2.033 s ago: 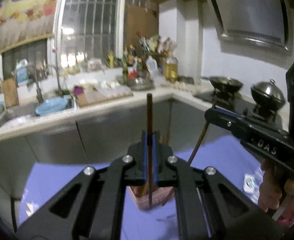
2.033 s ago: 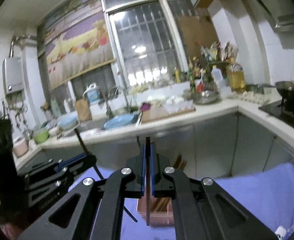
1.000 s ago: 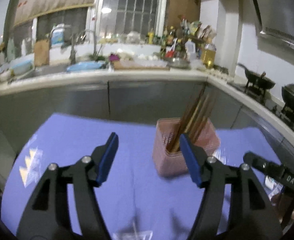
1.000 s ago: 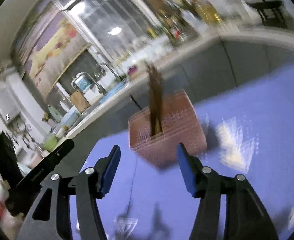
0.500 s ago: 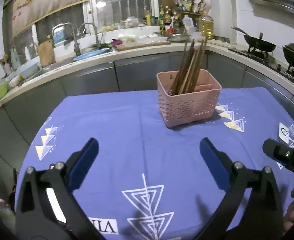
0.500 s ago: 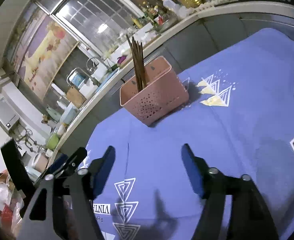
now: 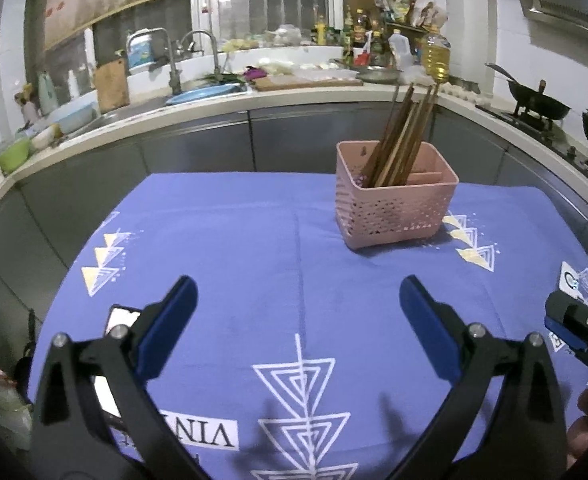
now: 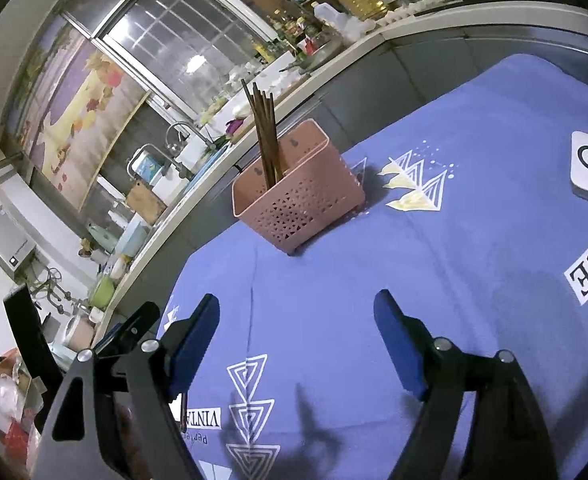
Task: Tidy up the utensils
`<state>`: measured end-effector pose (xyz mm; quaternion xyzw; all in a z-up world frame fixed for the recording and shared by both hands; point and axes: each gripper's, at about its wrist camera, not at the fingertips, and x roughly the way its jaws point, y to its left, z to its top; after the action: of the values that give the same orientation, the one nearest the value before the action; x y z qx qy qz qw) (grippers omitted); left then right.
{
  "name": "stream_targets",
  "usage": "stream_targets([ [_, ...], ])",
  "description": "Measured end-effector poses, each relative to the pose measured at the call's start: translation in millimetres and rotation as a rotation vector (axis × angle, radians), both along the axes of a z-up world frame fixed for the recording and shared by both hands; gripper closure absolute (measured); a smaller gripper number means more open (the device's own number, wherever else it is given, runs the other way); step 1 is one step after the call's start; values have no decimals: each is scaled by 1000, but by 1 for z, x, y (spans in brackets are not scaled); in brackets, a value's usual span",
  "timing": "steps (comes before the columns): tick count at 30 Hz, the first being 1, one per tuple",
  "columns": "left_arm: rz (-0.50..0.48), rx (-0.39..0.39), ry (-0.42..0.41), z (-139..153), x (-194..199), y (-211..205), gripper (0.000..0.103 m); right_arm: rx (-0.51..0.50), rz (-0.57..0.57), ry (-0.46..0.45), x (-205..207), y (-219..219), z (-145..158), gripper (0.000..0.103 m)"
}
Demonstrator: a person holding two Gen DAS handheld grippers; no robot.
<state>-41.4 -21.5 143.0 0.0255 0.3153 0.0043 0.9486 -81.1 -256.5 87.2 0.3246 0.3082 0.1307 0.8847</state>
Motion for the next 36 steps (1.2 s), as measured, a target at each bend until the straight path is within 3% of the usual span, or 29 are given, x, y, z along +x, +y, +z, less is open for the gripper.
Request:
stream_targets([
  [10,59,81,8,-2,2,0,6,-3,14,19,2,4,-4,23],
  [19,55,80,14,-2,2,-2,6,16,26,49,6,4,-9,21],
  [24,25,75,10,2,1,-1,6,121,65,89,10,3,-23,17],
  [28,62,204,-43,3,1,-6,6,168,78,70,8,5,-25,14],
  [30,90,226,-68,6,0,-4,6,178,88,40,6,5,-20,12],
  [33,110,220,-101,14,-3,1,6,225,134,4,3,8,-15,4],
  [36,110,204,-131,21,-8,5,6,309,212,64,10,15,-24,3],
])
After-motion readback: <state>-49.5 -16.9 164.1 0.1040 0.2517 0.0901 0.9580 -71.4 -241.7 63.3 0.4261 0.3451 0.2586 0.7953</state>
